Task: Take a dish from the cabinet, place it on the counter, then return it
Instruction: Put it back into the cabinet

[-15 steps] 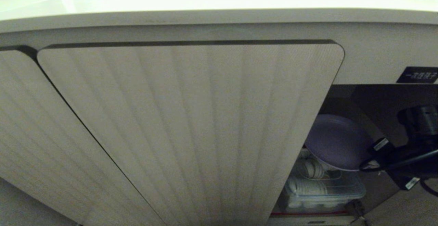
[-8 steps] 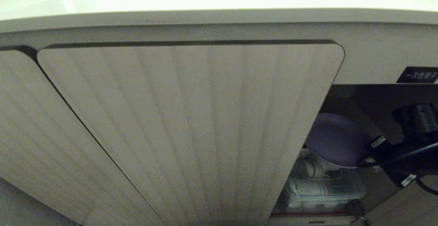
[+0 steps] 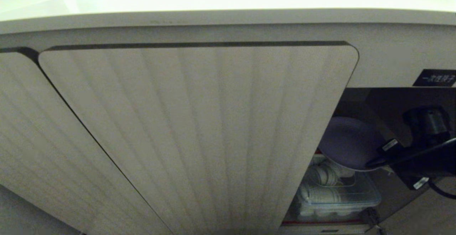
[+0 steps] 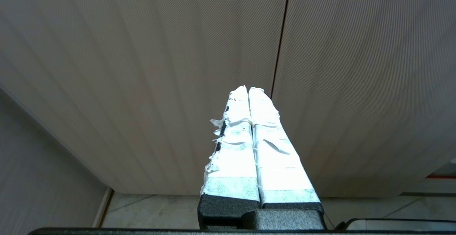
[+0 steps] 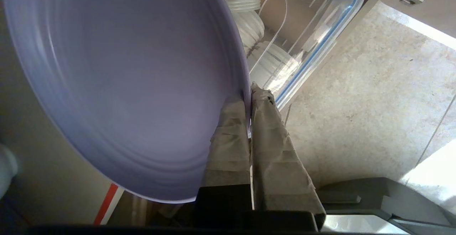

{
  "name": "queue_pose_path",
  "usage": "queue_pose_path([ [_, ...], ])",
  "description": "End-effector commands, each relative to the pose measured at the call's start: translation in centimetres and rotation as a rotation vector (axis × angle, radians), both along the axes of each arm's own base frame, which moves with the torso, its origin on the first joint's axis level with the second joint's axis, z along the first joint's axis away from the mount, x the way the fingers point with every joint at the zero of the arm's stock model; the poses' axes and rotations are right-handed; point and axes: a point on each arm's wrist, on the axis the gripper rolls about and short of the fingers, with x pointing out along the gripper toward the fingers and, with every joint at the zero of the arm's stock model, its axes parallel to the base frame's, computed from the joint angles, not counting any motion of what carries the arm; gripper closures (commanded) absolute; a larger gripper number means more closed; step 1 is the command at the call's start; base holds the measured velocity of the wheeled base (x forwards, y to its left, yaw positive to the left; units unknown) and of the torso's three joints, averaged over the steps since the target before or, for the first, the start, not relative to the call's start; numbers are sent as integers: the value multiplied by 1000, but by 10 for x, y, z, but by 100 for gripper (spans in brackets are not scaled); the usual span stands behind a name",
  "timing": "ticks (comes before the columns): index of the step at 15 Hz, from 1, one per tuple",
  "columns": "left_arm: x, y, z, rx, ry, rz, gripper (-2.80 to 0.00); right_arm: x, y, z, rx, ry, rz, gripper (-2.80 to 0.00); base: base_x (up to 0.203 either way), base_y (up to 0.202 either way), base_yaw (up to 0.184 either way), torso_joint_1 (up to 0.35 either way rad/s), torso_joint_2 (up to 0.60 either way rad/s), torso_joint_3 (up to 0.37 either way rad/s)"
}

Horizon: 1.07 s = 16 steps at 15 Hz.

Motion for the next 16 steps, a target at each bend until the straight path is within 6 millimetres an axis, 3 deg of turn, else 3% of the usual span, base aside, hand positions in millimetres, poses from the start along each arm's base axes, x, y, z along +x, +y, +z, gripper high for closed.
queue_pose_path([
  [1,0,0,0,0,0,0,0,6,0,-2,3,3,-5,0,0,0,0,0,0,0],
  [16,0,0,0,0,0,0,0,34,-1,3,20,39,2,0,0,0,0,0,0,0],
])
